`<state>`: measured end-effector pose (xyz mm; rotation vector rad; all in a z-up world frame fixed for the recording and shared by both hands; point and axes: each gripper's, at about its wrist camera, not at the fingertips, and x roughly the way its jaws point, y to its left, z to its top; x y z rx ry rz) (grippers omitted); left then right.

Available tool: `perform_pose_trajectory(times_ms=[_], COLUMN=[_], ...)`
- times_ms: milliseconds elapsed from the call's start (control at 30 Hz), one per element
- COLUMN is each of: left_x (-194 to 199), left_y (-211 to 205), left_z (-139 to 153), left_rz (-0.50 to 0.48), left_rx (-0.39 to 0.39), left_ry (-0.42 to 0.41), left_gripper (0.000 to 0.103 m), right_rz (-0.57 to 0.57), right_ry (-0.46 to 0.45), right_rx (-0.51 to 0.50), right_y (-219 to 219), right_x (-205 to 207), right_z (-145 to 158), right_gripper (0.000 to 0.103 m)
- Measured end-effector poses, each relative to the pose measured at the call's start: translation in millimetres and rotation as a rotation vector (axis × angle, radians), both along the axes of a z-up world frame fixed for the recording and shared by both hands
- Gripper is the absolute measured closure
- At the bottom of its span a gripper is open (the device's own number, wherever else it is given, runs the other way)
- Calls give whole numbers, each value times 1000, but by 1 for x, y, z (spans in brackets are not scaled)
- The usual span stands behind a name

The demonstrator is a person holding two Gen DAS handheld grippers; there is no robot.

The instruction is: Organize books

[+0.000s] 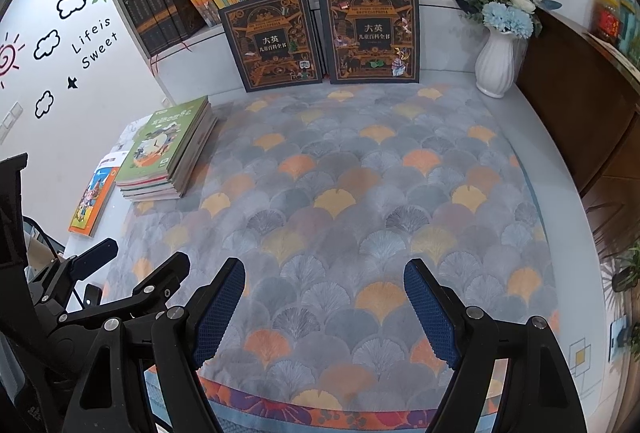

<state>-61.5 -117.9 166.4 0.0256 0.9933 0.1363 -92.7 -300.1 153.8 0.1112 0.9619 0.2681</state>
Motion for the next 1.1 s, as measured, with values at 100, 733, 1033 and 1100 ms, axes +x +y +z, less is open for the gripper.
perform_pose_trajectory(times_ms=[100, 733, 1033, 1100], left_x=[3, 33, 56, 59], left_y=[0, -8, -14, -14], left_z=[-1, -11, -26, -26], left_rz=[-6, -17, -33, -37], left_rx=[0, 3, 52, 49], left_ry=[1, 30, 28, 25], left_gripper=[14, 14, 15, 15], right_rz=[-2, -17, -28, -34], right_ry=[2, 27, 63, 72], right_rx=[1, 7, 6, 10], right_y=[-1, -9, -15, -17], right_x=[2, 32, 58, 63], right_z=[-1, -12, -24, -27], right_gripper=[23, 23, 23, 23])
